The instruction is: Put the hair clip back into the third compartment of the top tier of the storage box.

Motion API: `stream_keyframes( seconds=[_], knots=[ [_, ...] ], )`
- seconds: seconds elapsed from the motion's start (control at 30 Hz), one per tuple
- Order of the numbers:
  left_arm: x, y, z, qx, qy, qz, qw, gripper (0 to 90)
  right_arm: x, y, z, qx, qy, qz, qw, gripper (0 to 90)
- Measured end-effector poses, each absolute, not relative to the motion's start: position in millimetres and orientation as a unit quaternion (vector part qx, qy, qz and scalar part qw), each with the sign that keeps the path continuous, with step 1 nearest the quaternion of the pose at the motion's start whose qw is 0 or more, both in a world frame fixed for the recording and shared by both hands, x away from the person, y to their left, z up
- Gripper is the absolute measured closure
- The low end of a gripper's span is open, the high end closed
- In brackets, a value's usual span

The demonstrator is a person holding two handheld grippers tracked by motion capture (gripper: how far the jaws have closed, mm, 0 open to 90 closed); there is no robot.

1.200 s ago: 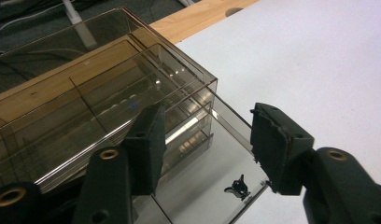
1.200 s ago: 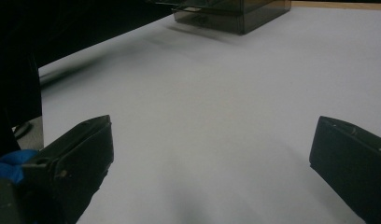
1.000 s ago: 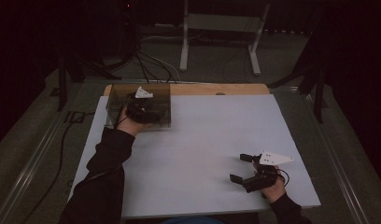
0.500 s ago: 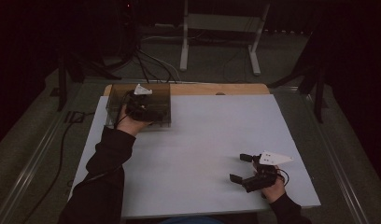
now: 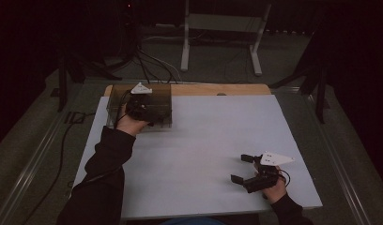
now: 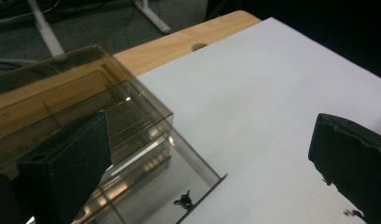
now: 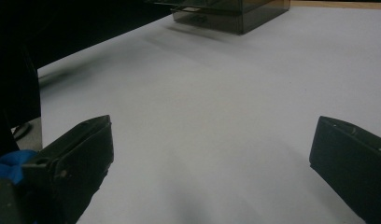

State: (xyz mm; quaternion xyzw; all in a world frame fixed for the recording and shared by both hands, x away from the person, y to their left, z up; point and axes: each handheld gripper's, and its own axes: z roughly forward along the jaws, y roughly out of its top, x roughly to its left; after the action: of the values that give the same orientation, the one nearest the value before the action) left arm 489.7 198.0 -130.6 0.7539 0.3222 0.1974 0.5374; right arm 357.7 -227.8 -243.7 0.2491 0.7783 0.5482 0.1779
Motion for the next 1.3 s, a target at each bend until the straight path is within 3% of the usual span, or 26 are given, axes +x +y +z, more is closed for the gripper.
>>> stream_keyframes(
  seconds=[0.57,1.3],
  knots=[
    [459,173,-137,0.768,0.241,0.158,0.572,0.5,356,-229,-243,0.249,0.776,0.550,0.181,0.0],
    [419,166,-194,0.784,0.170,0.126,0.583,0.5,355,-228,-243,0.245,0.778,0.549,0.180,0.0]
  ],
)
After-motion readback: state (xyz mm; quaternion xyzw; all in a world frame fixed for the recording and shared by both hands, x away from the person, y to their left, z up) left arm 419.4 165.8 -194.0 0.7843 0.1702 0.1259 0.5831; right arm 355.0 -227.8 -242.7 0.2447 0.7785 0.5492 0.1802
